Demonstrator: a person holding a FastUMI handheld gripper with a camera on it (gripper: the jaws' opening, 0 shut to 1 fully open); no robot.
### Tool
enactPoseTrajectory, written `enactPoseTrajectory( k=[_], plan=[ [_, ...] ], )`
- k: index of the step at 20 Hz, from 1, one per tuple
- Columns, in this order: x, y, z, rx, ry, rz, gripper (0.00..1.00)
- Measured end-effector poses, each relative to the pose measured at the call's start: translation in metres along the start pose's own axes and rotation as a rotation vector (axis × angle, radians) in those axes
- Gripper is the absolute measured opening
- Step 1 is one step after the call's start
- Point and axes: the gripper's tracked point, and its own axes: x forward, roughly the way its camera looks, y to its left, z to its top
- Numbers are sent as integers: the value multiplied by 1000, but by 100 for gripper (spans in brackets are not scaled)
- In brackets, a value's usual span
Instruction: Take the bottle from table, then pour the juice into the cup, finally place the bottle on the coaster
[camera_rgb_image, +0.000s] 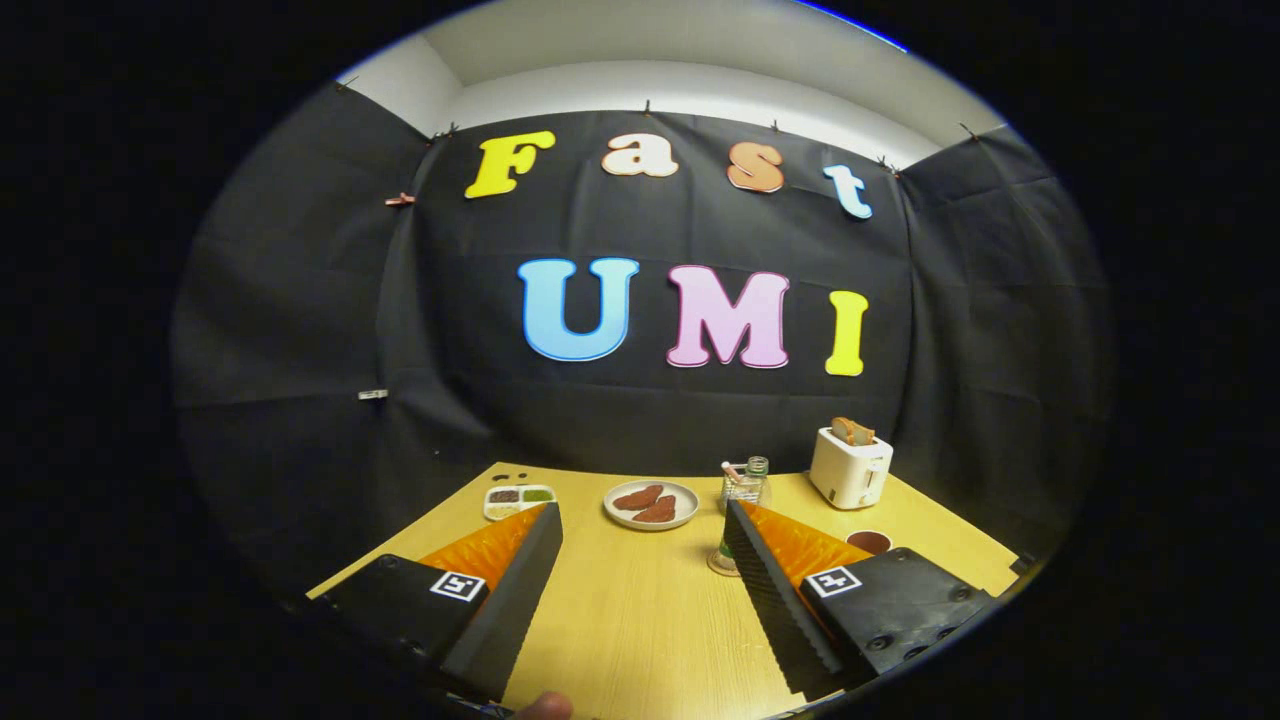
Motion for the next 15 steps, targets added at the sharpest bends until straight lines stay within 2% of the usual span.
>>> enactPoseTrajectory(
  k=[4, 11, 15],
  plan=[
    [-21, -8, 1, -17, 24, 52, 97],
    [-29, -44, 1, -43, 47, 71, 97],
    [-33, -44, -2, -45, 58, 105, 97]
  ],
)
